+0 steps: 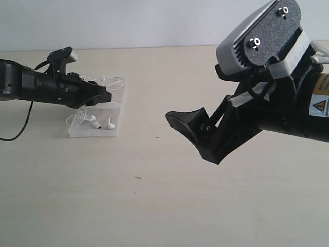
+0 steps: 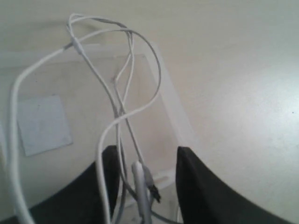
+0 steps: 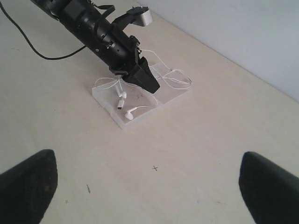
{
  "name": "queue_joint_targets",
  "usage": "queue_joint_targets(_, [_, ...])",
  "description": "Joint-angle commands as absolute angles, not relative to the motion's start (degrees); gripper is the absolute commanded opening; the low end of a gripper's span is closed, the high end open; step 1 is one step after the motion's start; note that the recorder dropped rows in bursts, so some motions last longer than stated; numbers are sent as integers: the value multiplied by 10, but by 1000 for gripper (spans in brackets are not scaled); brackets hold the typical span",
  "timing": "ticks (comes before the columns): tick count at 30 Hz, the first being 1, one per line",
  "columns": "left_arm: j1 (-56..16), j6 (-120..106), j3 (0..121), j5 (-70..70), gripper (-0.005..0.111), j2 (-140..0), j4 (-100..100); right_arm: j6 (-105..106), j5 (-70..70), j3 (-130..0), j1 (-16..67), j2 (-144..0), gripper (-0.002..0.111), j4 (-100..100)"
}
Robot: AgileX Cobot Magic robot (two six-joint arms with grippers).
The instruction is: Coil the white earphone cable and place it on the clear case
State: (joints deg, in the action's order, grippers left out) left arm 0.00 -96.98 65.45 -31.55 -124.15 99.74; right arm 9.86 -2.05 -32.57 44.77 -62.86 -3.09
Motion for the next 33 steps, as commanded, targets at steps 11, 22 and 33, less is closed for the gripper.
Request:
queue_joint_targets(11, [-1,-876,656,-314,68,-1206,944,103,-20,-324,448,-627,105,-27])
queue_joint_targets(22, [-1,-828,656,-319,68,-1191,899,103,-21,-324,448,-627,105,-27])
queue_joint_targets(33, [-1,-728,656,-310,68,-1135,798,103,-22,-324,448,-627,105,-27])
